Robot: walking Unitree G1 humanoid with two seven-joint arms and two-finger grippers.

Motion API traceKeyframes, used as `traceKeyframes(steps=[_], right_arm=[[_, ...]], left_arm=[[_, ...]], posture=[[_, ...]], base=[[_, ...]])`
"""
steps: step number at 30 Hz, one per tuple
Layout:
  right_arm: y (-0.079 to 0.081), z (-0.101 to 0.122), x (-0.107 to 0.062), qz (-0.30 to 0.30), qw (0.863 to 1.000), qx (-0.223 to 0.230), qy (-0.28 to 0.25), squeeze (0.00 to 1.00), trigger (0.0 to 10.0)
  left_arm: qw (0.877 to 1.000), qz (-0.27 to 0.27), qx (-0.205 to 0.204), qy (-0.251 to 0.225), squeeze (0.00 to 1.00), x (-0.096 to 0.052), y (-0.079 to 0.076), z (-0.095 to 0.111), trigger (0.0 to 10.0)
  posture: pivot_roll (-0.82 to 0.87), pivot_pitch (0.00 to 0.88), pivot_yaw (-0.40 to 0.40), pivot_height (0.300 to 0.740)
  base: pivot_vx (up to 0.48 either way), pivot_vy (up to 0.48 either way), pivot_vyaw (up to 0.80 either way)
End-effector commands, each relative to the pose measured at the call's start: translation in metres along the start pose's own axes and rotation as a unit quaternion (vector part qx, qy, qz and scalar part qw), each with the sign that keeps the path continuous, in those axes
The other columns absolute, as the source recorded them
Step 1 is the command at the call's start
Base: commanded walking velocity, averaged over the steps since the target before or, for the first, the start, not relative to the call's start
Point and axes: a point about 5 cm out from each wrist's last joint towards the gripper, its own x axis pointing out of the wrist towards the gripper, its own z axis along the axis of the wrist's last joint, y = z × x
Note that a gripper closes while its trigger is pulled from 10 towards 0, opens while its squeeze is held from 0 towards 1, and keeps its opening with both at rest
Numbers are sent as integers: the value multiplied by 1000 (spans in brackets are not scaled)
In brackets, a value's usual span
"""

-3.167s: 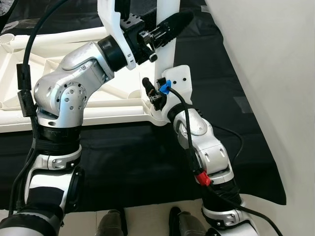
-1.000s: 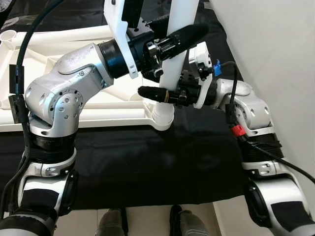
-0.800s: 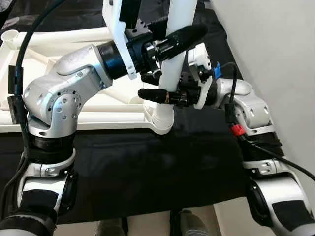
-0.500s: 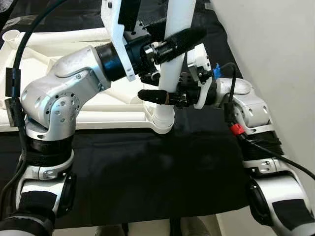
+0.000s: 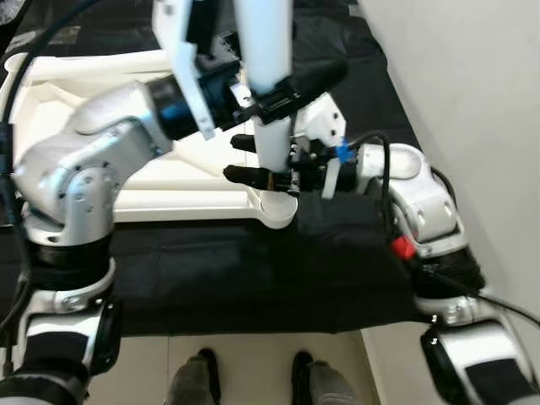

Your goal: Building children table

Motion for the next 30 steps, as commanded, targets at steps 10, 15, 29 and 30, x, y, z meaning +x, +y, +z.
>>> traceKeyframes(steps=[10, 15, 29, 30], right_arm=[[9, -91, -27, -385, 875, 289, 43, 0, 0], [1, -89, -39, -441, 857, 265, 28, 0, 0], [3, -58, -23, -421, 885, 197, -19, 0, 0], [1, -50, -17, -388, 905, 171, -39, 0, 0]], left_arm=[[939, 339, -18, 52, 1000, -125, 29, -24, 10000], [930, 358, -26, 83, 949, -137, 15, -42, 10000], [949, 235, -107, 184, 0, -123, -51, -92, 10000], [952, 183, -131, 209, 0, -122, -74, -102, 10000]], posture=[[82, 322, -22, 740], [82, 311, -23, 740], [80, 294, 2, 740], [77, 295, 4, 740]], base=[[0, 0, 0], [0, 0, 0], [0, 0, 0], [0, 0, 0]])
